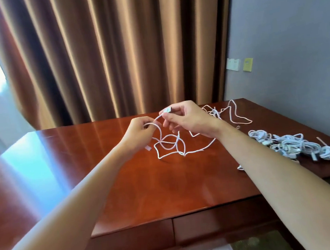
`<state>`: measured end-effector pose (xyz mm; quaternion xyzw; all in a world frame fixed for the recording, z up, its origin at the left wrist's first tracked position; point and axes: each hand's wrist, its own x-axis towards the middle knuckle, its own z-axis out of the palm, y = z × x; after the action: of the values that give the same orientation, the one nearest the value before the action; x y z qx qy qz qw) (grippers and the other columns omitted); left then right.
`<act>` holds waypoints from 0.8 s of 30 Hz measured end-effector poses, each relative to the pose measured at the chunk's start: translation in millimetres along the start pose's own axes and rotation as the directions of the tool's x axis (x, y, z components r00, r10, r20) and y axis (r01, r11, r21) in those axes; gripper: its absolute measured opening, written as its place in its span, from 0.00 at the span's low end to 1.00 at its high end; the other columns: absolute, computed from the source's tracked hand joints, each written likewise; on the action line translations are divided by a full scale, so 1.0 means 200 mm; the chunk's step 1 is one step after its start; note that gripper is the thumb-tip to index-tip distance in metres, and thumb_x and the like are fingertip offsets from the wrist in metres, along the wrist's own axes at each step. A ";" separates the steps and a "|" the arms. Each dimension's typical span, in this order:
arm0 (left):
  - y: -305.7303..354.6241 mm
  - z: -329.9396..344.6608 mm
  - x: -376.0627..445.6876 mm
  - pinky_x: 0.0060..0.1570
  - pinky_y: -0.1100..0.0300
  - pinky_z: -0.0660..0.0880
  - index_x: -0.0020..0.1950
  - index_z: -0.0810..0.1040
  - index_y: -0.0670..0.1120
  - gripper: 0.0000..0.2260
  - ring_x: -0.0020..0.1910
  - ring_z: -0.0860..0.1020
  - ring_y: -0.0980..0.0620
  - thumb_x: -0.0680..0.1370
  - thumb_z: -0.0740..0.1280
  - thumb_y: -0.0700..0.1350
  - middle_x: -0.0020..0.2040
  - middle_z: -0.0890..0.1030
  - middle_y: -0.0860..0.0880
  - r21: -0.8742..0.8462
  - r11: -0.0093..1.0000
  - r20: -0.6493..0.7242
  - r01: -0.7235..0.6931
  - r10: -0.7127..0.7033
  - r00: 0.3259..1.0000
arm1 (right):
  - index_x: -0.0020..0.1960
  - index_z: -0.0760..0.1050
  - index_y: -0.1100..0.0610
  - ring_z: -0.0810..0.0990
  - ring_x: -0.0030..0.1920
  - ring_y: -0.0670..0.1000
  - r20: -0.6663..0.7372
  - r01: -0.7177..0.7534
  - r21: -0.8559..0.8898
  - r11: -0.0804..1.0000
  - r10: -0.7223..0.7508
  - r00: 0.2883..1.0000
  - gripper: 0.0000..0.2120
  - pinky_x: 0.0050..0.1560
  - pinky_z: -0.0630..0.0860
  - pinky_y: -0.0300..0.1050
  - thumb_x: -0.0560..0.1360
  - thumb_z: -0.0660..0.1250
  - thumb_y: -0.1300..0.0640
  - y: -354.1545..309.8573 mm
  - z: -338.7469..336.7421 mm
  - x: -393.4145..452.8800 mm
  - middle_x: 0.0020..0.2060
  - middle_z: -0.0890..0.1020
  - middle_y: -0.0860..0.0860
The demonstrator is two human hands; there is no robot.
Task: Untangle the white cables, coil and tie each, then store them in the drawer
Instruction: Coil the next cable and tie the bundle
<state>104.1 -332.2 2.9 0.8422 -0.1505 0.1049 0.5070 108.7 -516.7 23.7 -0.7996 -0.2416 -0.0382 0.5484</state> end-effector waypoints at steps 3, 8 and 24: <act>-0.07 -0.13 -0.04 0.32 0.58 0.80 0.51 0.80 0.49 0.06 0.35 0.79 0.61 0.77 0.69 0.38 0.37 0.80 0.53 -0.014 0.999 0.067 0.036 -0.035 0.997 | 0.56 0.81 0.66 0.80 0.37 0.45 -0.037 0.035 0.081 0.996 -0.032 0.999 0.12 0.40 0.81 0.40 0.82 0.67 0.57 -0.03 0.15 0.09 0.38 0.85 0.51; -0.22 -0.27 -0.09 0.34 0.67 0.73 0.55 0.80 0.45 0.07 0.36 0.77 0.59 0.82 0.65 0.46 0.38 0.81 0.54 -0.099 0.994 0.029 0.039 -0.037 0.999 | 0.57 0.82 0.57 0.79 0.41 0.43 -0.009 0.028 0.099 0.995 -0.027 1.000 0.12 0.42 0.80 0.41 0.84 0.63 0.53 0.03 0.37 0.20 0.40 0.83 0.47; -0.56 -0.31 0.10 0.26 0.62 0.71 0.56 0.73 0.43 0.06 0.28 0.72 0.51 0.82 0.59 0.35 0.33 0.75 0.45 -0.570 0.820 -0.354 0.051 -0.301 0.885 | 0.44 0.85 0.57 0.77 0.30 0.37 0.002 0.132 -0.266 0.955 -0.137 0.991 0.10 0.35 0.69 0.30 0.79 0.71 0.53 0.14 0.50 0.39 0.29 0.81 0.41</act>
<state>162.2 -230.1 -54.1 0.6287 0.0216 0.1917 0.7534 168.1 -408.8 -13.9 -0.8473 -0.2836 -0.1143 0.4344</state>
